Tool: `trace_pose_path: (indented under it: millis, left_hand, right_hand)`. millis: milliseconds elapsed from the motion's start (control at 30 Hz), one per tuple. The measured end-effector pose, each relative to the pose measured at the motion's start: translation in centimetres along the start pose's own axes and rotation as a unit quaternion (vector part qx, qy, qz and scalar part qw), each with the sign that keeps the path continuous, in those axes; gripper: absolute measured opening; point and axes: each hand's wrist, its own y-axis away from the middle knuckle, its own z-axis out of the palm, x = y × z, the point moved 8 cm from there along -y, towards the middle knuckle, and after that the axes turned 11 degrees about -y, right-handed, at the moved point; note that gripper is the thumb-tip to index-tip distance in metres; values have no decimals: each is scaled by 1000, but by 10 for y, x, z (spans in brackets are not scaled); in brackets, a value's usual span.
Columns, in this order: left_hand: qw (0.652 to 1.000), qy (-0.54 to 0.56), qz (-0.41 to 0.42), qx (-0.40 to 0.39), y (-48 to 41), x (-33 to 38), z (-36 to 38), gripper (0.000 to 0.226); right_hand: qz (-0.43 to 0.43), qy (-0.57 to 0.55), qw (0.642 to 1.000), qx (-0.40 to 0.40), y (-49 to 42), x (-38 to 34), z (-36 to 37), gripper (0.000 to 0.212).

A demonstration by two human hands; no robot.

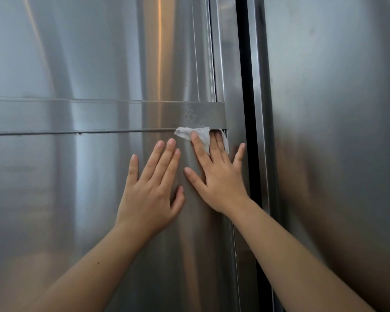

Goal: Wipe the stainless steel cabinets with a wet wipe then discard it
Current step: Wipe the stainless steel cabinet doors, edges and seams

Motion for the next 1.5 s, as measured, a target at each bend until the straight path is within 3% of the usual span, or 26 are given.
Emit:
trace_pose_path:
  millis: [200,367,500,1000,1200,1500]
  left_hand:
    - [1000,-2,0,3,0,0,-1,64]
    - [1000,0,-5,3,-1,-1,-2,64]
    - [1000,-5,-2,3,-1,0,-2,64]
    - [1000,-3,3,3,0,-1,2,65]
    - [1000,-7,4,18,0,1,0,65]
    - [1000,-3,1,18,1,-1,-1,64]
  right_hand:
    - [-22,-30,999,5,24,-4,6,64]
    - [-8,-107,991,81,24,-3,-6,70]
    - [0,-77,991,111,19,-3,-11,66]
    - [7,-47,999,20,34,-2,10,64]
    - [16,-37,998,38,7,1,3,63]
    - [15,-55,996,75,39,-2,11,63]
